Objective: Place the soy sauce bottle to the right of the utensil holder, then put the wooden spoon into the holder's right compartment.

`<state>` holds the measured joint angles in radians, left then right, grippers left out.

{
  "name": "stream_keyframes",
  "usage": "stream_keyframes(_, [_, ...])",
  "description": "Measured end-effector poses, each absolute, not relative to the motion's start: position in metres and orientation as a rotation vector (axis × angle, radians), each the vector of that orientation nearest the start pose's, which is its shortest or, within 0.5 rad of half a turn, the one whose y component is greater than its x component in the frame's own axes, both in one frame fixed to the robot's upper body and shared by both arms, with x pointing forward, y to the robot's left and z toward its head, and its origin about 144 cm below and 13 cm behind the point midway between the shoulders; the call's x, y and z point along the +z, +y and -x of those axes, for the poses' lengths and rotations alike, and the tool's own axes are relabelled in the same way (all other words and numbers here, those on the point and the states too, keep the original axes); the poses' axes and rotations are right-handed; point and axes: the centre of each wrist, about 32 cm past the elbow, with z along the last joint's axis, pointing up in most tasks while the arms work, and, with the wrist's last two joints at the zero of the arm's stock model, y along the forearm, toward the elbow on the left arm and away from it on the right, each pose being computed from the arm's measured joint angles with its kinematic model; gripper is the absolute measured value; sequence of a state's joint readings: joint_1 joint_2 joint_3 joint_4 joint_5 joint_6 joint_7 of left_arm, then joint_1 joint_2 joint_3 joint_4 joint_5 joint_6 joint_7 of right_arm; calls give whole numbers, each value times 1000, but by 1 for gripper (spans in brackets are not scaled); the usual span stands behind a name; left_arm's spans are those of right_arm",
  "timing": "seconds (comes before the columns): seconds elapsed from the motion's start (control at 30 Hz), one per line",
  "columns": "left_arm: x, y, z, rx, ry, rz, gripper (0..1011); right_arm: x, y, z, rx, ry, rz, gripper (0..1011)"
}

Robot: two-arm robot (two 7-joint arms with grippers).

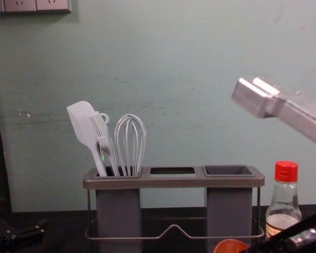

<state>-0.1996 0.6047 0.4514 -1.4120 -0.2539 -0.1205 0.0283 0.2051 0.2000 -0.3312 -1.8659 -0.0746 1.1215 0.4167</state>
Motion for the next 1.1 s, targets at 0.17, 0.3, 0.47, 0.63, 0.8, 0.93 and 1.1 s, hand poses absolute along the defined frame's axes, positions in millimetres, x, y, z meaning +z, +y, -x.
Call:
stream_keyframes(0.17, [1140, 310, -489, 1248, -285, -304, 1000, 1279, -180, -452, -957, 308, 647, 838])
stream_keyframes(0.3, [1140, 310, -489, 1248, -285, -304, 1000, 1280, -187, -440, -964, 266, 601, 838])
stream_keyframes(0.47, [1140, 310, -489, 1248, -285, -304, 1000, 1280, -195, -424, -989, 159, 511, 838])
stream_keyframes(0.63, [1140, 310, -489, 1248, -285, -304, 1000, 1275, -201, -412, -1013, 24, 411, 838])
stream_keyframes(0.8, [1140, 310, -489, 1248, -285, -305, 1000, 1263, -209, -402, -1018, -104, 263, 838])
stream_keyframes(0.93, [1140, 310, -489, 1248, -285, -304, 1000, 1252, -213, -397, -1018, -190, 162, 838])
stream_keyframes(1.1, [1140, 310, -489, 1248, -285, -304, 1000, 1236, -215, -393, -1028, -300, 65, 838])
